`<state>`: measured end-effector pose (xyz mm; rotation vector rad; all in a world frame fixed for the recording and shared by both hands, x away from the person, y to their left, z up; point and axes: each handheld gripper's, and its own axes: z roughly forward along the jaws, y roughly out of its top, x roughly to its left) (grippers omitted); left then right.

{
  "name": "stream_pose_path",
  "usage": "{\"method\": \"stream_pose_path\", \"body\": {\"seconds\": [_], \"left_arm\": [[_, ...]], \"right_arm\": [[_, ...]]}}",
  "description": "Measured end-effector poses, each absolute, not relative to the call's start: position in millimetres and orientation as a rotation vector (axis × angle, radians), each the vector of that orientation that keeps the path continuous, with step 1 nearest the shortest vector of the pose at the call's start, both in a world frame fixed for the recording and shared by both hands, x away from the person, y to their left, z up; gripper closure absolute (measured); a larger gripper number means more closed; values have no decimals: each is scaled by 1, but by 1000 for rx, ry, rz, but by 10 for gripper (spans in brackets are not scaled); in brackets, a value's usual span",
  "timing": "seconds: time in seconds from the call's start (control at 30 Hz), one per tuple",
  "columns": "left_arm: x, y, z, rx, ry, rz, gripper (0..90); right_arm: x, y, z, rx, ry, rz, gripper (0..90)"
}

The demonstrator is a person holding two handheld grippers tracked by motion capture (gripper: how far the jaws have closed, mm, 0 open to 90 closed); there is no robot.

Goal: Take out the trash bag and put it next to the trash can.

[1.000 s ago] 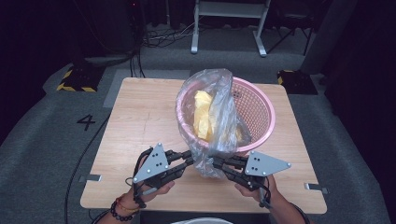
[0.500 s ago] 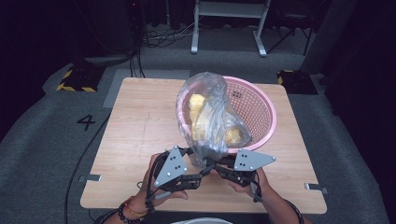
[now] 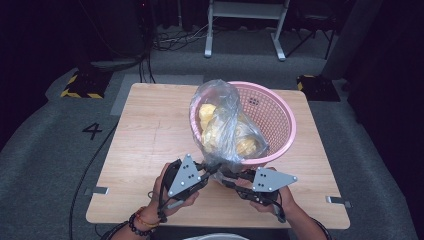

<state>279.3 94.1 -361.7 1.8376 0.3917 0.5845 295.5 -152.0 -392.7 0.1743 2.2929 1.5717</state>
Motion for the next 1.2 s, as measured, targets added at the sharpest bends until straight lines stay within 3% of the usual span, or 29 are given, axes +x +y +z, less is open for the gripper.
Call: {"method": "stream_pose_path", "body": {"seconds": [0.17, 0.5, 0.63, 0.77, 0.97, 1.0, 1.03, 1.07, 1.13, 1.2], "left_arm": [[281, 98, -367, 1840, 371, 564, 873], [286, 98, -375, 1826, 343, 482, 877], [287, 97, -377, 1832, 335, 456, 877], [289, 101, -379, 1852, 333, 412, 876], [291, 104, -381, 1847, 349, 389, 854], [290, 105, -381, 1847, 350, 383, 820], [289, 104, -381, 1843, 365, 393, 732], [287, 104, -381, 1827, 397, 405, 546], [284, 107, -376, 1799, 424, 395, 396], [278, 112, -369, 1749, 460, 435, 301]], "right_arm": [[283, -167, -384, 177, 2258, 1570, 608], [274, -170, -363, 236, 2075, 1712, 558], [279, -160, -365, 282, 2060, 1745, 619], [290, -155, -369, 358, 2079, 1805, 753], [296, -147, -372, 391, 2097, 1805, 812], [297, -146, -372, 393, 2094, 1808, 828], [298, -146, -372, 395, 2092, 1808, 854], [299, -146, -372, 400, 2083, 1817, 881], [299, -146, -372, 387, 2086, 1813, 891], [297, -145, -371, 366, 2087, 1813, 892]]}}
